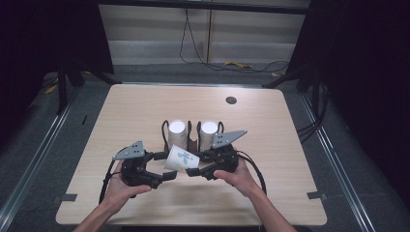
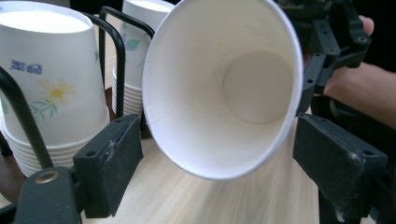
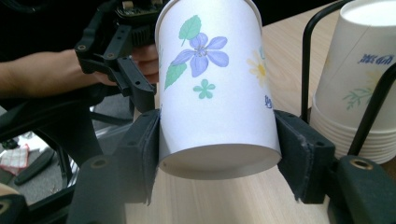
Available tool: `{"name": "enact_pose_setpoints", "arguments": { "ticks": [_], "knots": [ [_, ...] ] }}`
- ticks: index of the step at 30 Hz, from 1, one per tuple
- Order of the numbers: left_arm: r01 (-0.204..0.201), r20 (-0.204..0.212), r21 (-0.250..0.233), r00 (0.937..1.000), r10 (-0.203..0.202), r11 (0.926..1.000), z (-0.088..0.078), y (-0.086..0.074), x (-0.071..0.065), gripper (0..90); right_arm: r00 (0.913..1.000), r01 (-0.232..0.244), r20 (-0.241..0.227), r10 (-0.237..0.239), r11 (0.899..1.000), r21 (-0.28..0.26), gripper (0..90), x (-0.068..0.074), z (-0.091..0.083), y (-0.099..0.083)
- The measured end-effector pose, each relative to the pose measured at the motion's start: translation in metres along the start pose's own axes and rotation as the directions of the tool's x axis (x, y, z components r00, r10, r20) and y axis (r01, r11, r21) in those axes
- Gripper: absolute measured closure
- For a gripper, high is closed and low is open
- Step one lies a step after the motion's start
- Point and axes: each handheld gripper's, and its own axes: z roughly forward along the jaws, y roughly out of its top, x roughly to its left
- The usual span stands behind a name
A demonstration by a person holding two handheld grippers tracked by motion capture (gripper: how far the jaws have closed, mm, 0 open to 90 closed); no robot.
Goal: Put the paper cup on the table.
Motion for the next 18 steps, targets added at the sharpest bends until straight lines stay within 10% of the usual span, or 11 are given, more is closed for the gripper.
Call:
{"name": "enact_pose_setpoints", "arguments": {
  "ticks": [18],
  "knots": [
    [-0.001, 0.045, -0.014, 0.999, 0.002, 0.9999, 0.004, 0.013, -0.002, 14.0, 0.9989, 0.015, -0.043, -0.017, 0.999, -0.038, 37.0, 0.003, -0.001, -0.001]
  ]
}}
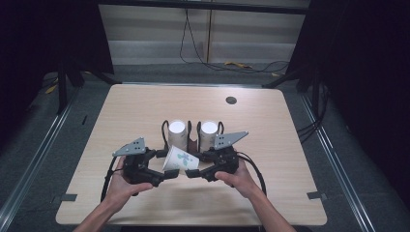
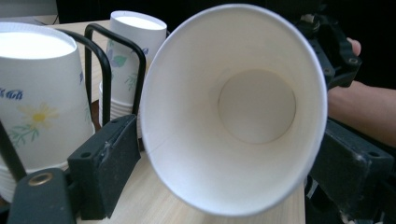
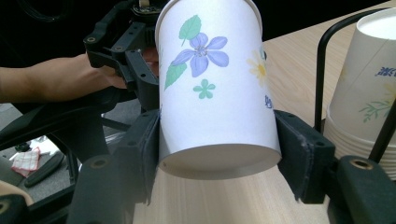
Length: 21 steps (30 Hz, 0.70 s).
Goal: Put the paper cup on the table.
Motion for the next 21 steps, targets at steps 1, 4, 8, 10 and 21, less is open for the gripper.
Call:
{"name": "enact_pose_setpoints", "arguments": {
  "ticks": [1, 4, 8, 10, 21],
  "knots": [
    [-0.001, 0.002, -0.003, 1.0, 0.001, 1.0, 0.0003, 0.0015, 0.0002, 14.8, 1.0, 0.001, 0.002, -0.001, 1.0, -0.001, 37.0, -0.0001, 0.0001, 0.0],
    [0.002, 0.004, -0.02, 1.0, -0.002, 0.9998, 0.0015, 0.0046, 0.0013, 15.3, 1.0, 0.001, 0.009, -0.001, 1.0, -0.006, 37.0, -0.0004, 0.0005, 0.0002],
    [0.006, 0.003, -0.027, 1.0, -0.006, 0.9996, 0.0023, 0.0053, 0.002, 15.8, 0.9999, 0.001, 0.014, -0.001, 1.0, -0.013, 37.0, -0.001, 0.0001, 0.0002],
    [0.005, 0.003, -0.029, 1.0, -0.005, 0.9996, 0.0025, 0.0055, 0.0021, 15.9, 0.9999, 0.001, 0.016, -0.001, 1.0, -0.01, 37.0, -0.001, 0.0002, -0.0001],
    [0.017, 0.024, -0.045, 0.9996, -0.016, 0.9988, 0.0073, 0.0035, -0.0012, 15.3, 0.9999, 0.009, 0.012, -0.009, 1.0, 0.002, 37.2, 0.003, -0.0005, -0.0023]
  ]
}}
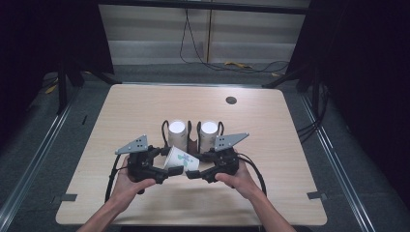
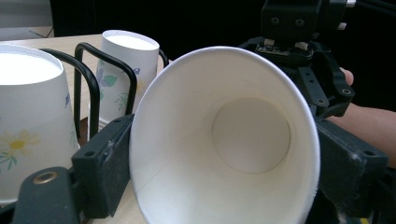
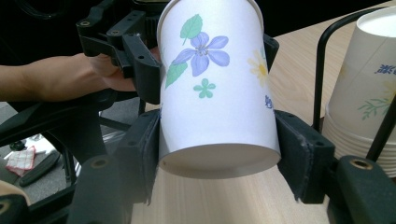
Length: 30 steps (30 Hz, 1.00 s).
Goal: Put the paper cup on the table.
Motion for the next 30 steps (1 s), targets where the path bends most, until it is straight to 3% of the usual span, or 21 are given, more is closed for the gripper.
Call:
{"name": "enact_pose_setpoints", "arguments": {
  "ticks": [17, 30],
  "knots": [
    [0.022, 0.073, -0.016, 0.9971, -0.021, 0.9996, -0.0033, 0.0001, 0.003, 18.4, 0.9988, 0.024, -0.042, -0.024, 1.0, 0.0, 37.2, 0.0011, 0.0039, -0.0005],
    [0.022, 0.093, -0.009, 0.9955, -0.021, 0.9997, -0.0044, 0.0006, 0.0065, 22.4, 0.9987, 0.032, -0.041, -0.031, 0.999, 0.018, 36.2, -0.0008, 0.0057, -0.001]
  ]
}}
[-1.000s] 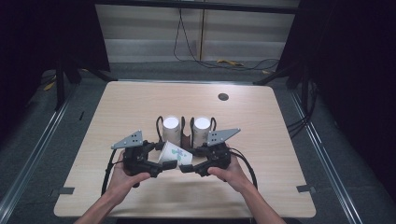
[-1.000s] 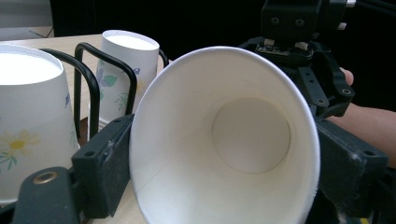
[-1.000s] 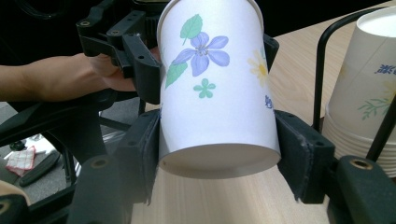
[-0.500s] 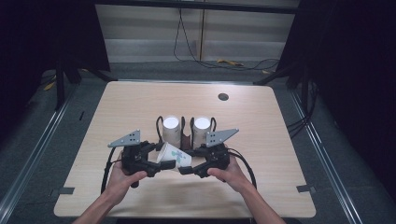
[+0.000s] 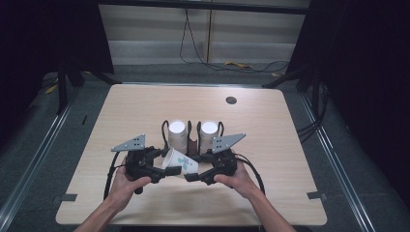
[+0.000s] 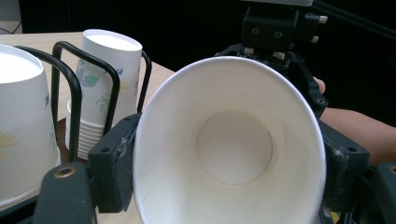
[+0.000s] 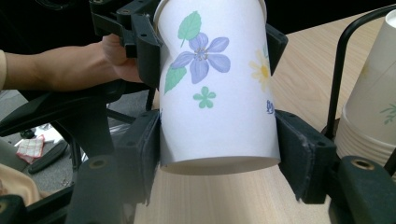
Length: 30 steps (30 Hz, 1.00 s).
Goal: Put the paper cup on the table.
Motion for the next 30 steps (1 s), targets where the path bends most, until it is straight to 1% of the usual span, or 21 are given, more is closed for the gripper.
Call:
{"name": "enact_pose_setpoints", "arguments": {
  "ticks": [9, 12, 15, 21, 23, 24, 26, 30],
  "knots": [
    [0.003, 0.011, -0.002, 0.9999, -0.003, 1.0, -0.0002, 0.0014, 0.001, 25.0, 0.9999, 0.01, 0.008, -0.01, 1.0, 0.014, 34.0, -0.0005, 0.0019, -0.0005],
    [-0.011, 0.004, -0.001, 0.9999, 0.011, 0.9999, 0.0019, 0.0015, 0.0017, 25.3, 0.9999, 0.011, 0.012, -0.012, 1.0, 0.017, 33.0, -0.0022, 0.0025, -0.0015],
    [-0.006, -0.001, 0.008, 1.0, 0.006, 0.9999, 0.0033, 0.0007, 0.0038, 25.3, 0.9999, 0.004, 0.014, -0.004, 1.0, 0.02, 32.3, -0.0049, 0.0017, -0.003],
    [-0.005, -0.004, 0.014, 1.0, 0.005, 0.9999, 0.0039, 0.0003, 0.0049, 25.4, 0.9994, -0.013, 0.033, 0.012, 1.0, 0.027, 23.7, -0.0084, 0.0003, -0.0052],
    [-0.004, -0.01, 0.015, 0.9999, 0.004, 0.9999, 0.0035, 0.0004, 0.0054, 25.4, 0.9986, -0.018, 0.05, 0.016, 0.999, 0.029, 16.8, -0.0084, 0.0002, -0.0055],
    [-0.005, -0.014, 0.017, 0.9999, 0.005, 0.9998, 0.003, 0.0007, 0.0055, 25.4, 0.9978, -0.024, 0.063, 0.022, 0.999, 0.03, 15.2, -0.0085, 0.0001, -0.0056],
    [-0.006, -0.016, 0.014, 0.9999, 0.006, 0.9999, 0.0017, 0.0011, 0.0049, 25.4, 0.9972, -0.03, 0.069, 0.028, 0.999, 0.027, 15.3, -0.009, -0.0009, -0.0058],
    [-0.022, -0.04, 0.026, 0.9989, 0.023, 0.9994, -0.0013, 0.0012, 0.0039, 25.3, 0.9956, -0.036, 0.087, 0.034, 0.999, 0.02, 14.3, -0.0093, -0.0022, -0.0064]
  ]
}}
